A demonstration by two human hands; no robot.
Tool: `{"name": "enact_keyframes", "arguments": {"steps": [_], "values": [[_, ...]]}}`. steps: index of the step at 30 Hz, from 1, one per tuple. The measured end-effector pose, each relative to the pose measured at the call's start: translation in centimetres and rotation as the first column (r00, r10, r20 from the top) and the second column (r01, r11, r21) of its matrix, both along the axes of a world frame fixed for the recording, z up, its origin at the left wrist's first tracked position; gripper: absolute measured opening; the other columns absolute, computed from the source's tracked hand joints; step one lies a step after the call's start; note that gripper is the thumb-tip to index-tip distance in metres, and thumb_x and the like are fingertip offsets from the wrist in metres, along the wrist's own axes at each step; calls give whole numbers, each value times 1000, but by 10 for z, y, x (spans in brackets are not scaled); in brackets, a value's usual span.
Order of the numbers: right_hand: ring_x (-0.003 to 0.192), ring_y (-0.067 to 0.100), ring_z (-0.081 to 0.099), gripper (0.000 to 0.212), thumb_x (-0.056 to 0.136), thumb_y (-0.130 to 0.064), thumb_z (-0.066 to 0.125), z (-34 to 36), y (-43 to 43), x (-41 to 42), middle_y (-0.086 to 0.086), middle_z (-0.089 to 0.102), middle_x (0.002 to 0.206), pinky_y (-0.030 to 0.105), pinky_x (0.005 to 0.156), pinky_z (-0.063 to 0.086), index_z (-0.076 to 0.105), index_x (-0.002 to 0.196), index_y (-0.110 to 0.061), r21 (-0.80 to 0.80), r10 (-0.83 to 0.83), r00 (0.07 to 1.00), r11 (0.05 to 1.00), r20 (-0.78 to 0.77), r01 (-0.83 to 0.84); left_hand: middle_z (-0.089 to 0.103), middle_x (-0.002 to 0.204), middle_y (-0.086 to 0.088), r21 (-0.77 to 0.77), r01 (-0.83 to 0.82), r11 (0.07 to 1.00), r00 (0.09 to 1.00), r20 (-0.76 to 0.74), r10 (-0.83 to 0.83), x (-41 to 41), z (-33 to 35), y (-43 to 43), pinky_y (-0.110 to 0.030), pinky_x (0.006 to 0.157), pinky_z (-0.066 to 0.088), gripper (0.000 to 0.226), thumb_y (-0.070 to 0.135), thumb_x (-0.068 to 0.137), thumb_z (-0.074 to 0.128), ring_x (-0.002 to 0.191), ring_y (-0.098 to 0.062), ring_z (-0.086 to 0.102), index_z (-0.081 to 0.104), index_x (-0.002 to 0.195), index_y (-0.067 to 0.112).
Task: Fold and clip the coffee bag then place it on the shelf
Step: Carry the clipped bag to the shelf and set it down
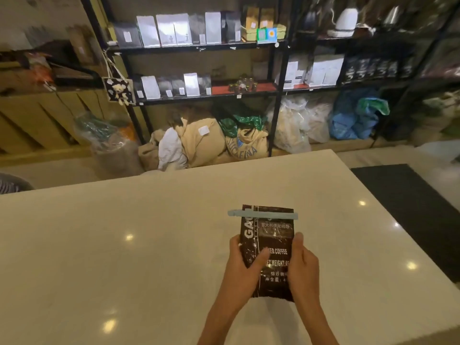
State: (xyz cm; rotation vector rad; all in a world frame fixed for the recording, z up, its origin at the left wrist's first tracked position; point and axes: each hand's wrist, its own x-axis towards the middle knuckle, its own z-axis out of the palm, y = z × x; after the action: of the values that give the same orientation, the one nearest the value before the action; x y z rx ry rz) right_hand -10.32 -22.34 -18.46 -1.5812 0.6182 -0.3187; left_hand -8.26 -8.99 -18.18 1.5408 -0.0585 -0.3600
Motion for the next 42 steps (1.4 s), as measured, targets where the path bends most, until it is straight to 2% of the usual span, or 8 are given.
{"name": "enact_keyframes", "arguments": {"steps": [3, 7, 15, 21, 33, 36, 38, 42], "values": [[67, 1, 75, 66, 90, -68, 16, 8, -62, -33, -12, 79, 70, 10, 50, 52, 72, 84, -32, 155, 76, 994, 986, -75, -64, 69, 112, 10, -17, 14, 1000, 1000, -3, -14, -22, -1, -50, -25, 75, 62, 29, 39, 91, 66, 97, -2, 72, 46, 112, 45], [74, -5, 71, 51, 88, -67, 21, 8, -166, -97, -29, 74, 73, 17, 67, 47, 64, 99, -43, 119, 43, 992, 992, -119, -29, 70, 112, 5, -26, 106, 994, 994, -25, -106, -52, 2, -138, -26, 71, 63, 32, 34, 92, 66, 95, -9, 74, 47, 118, 38], [87, 25, 70, 32, 103, -29, 42, -15, -395, -279, -1, 79, 86, 33, 72, 51, 72, 106, -17, 139, -333, 924, 922, -189, 361, 72, 112, -2, -107, 283, 953, 955, -65, -291, -130, 3, -382, -31, 65, 64, 32, 37, 86, 70, 90, -17, 77, 52, 112, 40], [87, 23, 70, 25, 100, -25, 49, 5, -514, -333, 2, 79, 89, 31, 70, 51, 72, 103, -18, 54, -477, 872, 873, -113, 484, 75, 106, -1, -114, 429, 896, 898, -52, -436, -164, 17, -528, -28, 59, 62, 45, 44, 73, 73, 83, -20, 79, 53, 113, 38], [98, -1, 68, 38, 80, -61, 50, 14, -755, -239, -13, 73, 109, 22, 80, 57, 64, 111, -43, -192, -391, 919, 900, 42, 392, 71, 116, -6, -125, 487, 864, 869, -21, -494, -91, -9, -791, -32, 60, 62, 57, 46, 74, 75, 88, -22, 78, 49, 124, 37], [107, -7, 58, 55, 77, -74, 43, 25, -825, -183, -26, 58, 117, 13, 85, 46, 53, 125, -48, -389, -295, 955, 885, -42, 256, 70, 118, -5, -120, 427, 896, 902, -9, -431, -39, -7, -845, -27, 58, 62, 60, 46, 75, 74, 87, -16, 78, 47, 127, 36], [109, -8, 52, 69, 74, -82, 39, 35, -870, -136, -31, 50, 119, 18, 89, 44, 46, 134, -48, -496, -213, 974, 855, -73, 150, 70, 116, -1, -130, 382, 915, 923, 14, -384, -1, 2, -875, -24, 56, 61, 61, 46, 75, 73, 85, -11, 77, 45, 128, 38], [103, -9, 58, 59, 77, -71, 53, 40, -918, -32, -32, 54, 114, 14, 78, 50, 38, 133, -58, -363, 48, 996, 929, -77, -73, 68, 116, 0, -134, 261, 956, 965, 36, -259, 67, 11, -904, -19, 58, 60, 53, 44, 77, 71, 87, -6, 76, 47, 123, 35]]}}
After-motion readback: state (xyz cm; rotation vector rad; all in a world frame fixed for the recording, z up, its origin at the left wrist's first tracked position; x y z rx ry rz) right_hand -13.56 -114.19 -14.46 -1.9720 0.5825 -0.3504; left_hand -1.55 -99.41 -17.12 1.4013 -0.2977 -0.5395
